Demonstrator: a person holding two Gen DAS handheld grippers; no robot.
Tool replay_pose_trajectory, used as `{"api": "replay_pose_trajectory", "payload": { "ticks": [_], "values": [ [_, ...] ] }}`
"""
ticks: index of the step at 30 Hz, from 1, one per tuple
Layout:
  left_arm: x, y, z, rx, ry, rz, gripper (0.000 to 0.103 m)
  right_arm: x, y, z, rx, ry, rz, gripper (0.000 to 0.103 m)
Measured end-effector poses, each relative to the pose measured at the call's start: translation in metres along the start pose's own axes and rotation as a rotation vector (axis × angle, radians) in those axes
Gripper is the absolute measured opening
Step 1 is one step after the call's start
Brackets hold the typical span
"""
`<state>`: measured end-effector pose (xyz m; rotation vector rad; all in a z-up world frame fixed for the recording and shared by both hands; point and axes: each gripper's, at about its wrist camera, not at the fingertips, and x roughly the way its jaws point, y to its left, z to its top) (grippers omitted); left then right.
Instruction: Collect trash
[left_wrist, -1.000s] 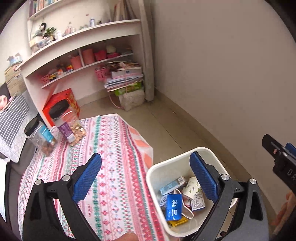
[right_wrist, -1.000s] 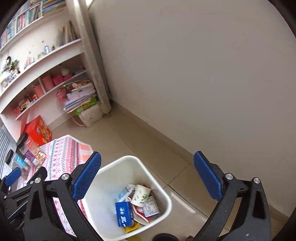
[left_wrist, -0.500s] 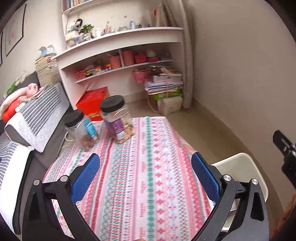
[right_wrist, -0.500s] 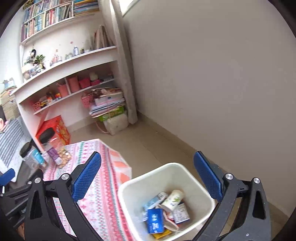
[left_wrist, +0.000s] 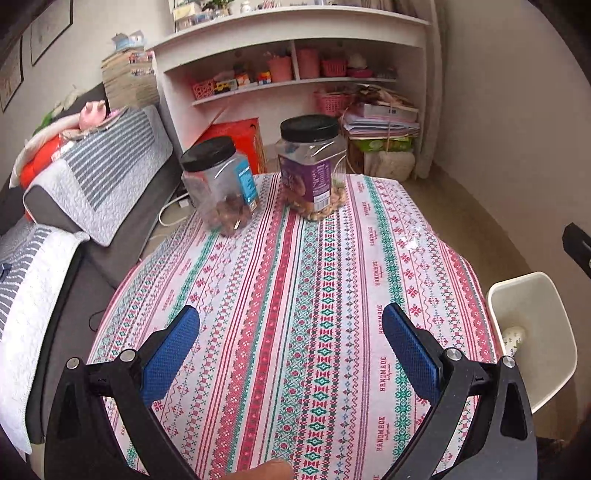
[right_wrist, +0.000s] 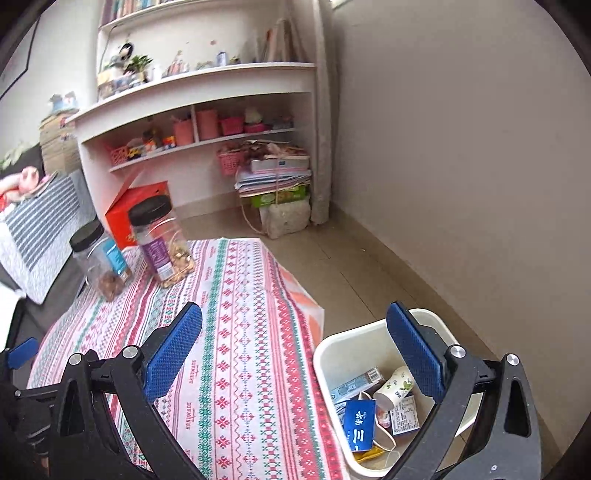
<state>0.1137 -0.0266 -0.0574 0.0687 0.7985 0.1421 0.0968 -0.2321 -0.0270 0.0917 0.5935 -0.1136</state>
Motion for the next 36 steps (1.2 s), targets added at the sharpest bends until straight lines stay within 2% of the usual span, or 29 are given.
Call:
{"api": "replay_pose_trajectory", "payload": {
  "ticks": [8,15,36],
  "values": [
    [0.005,0.028,-0.006,-0.043,0.007,0.01,0.096,0.013,0.032,-0.01,-0.045,0.035,0.029,0.096],
    [0.003,0.04,-0.002,-0.073,0.007,0.032,0.096,0.022,0.045,-0.018,-0.057,0.064,0.056,0.096],
    [-0.002,0.059,0.0,-0.111,0.002,0.059,0.096,0.016,0.064,-0.018,-0.14,0.008,0.076,0.096]
  ]
}}
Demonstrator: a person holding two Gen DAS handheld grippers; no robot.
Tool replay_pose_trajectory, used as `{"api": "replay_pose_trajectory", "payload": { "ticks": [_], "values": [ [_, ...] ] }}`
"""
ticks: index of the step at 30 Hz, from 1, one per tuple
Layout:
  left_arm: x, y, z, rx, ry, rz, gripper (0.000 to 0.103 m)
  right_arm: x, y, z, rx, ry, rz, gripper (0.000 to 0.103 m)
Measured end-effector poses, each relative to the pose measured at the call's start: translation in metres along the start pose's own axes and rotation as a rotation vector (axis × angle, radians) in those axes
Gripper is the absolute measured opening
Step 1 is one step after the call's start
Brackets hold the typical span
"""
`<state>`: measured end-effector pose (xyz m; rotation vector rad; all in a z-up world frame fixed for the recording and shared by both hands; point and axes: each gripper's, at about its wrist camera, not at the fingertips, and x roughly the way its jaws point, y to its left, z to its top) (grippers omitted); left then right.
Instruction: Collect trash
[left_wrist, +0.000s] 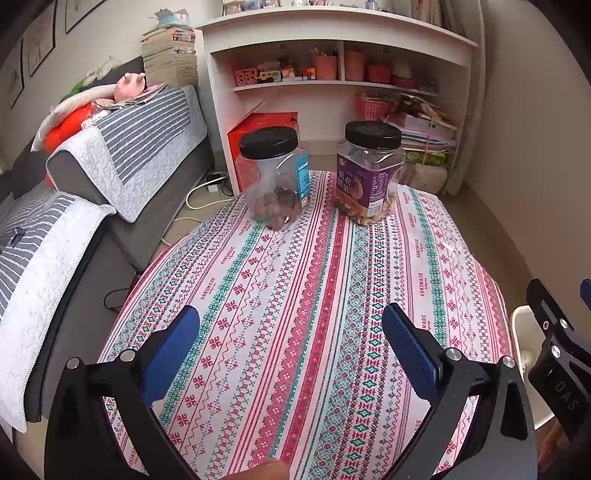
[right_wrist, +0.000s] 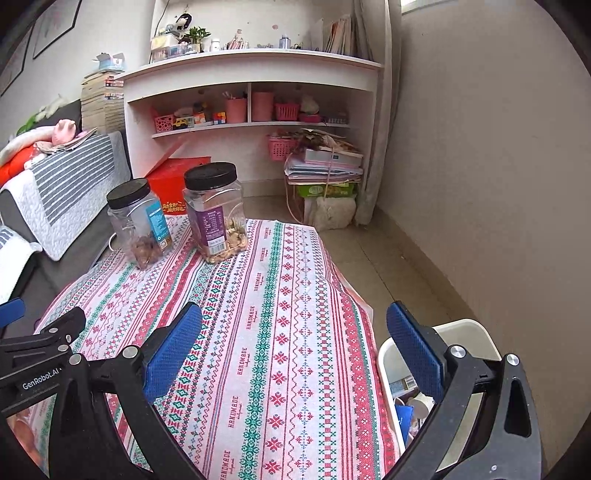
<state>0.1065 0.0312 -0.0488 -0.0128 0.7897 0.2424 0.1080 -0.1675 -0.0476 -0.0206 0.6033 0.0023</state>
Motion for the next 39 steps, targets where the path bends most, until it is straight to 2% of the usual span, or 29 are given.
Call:
{"api": "replay_pose_trajectory", "payload": {
  "ticks": [29,39],
  "values": [
    [-0.001,0.0031,0.001,-0.009,-0.008,0.0,0.096,0.0004,0.0024,-0.0011,-0.016,0.016,0.029,0.096],
    [-0.0037,0.0008,-0.0025,0.011,-0.042,-0.006,0.093,0.0019,0.0022,-0.0036,-0.019,0.024,0.029,0.096]
  ]
}}
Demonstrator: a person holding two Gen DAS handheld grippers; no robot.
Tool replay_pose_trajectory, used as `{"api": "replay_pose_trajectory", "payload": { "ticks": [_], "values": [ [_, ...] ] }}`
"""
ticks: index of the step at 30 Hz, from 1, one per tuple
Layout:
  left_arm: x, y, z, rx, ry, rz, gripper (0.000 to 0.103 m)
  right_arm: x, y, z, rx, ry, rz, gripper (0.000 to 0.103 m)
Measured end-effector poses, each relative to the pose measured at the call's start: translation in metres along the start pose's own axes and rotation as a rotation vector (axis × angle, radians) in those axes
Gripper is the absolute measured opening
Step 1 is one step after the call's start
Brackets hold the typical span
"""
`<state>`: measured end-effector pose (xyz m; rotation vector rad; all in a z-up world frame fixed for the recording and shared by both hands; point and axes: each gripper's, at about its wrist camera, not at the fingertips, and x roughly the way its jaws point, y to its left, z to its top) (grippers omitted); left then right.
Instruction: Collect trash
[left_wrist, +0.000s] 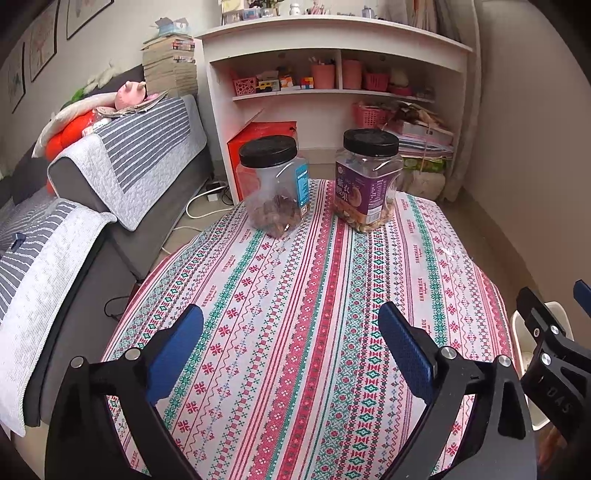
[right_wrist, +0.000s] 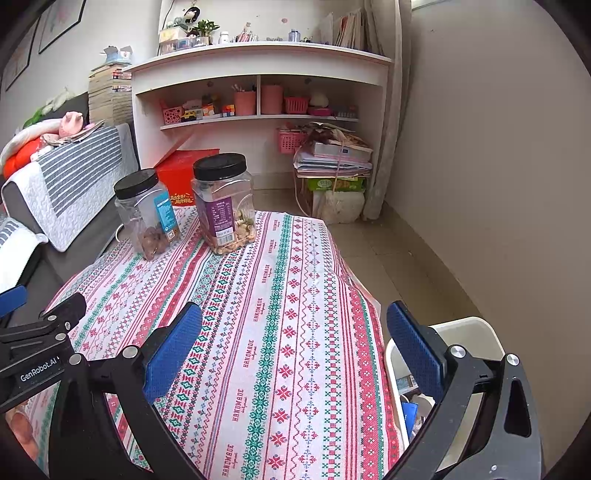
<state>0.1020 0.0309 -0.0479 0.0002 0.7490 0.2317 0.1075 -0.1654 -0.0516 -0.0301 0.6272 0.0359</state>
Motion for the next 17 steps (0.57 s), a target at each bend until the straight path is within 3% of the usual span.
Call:
{"api": "replay_pose_trajectory", "payload": {
  "ticks": [17],
  "values": [
    [0.0018,0.0006,0.0001,-0.021,0.029,-0.036,0.093,0.0026,-0.0035,0.0005,0.006,0.007,-0.006,0.096]
  ]
}}
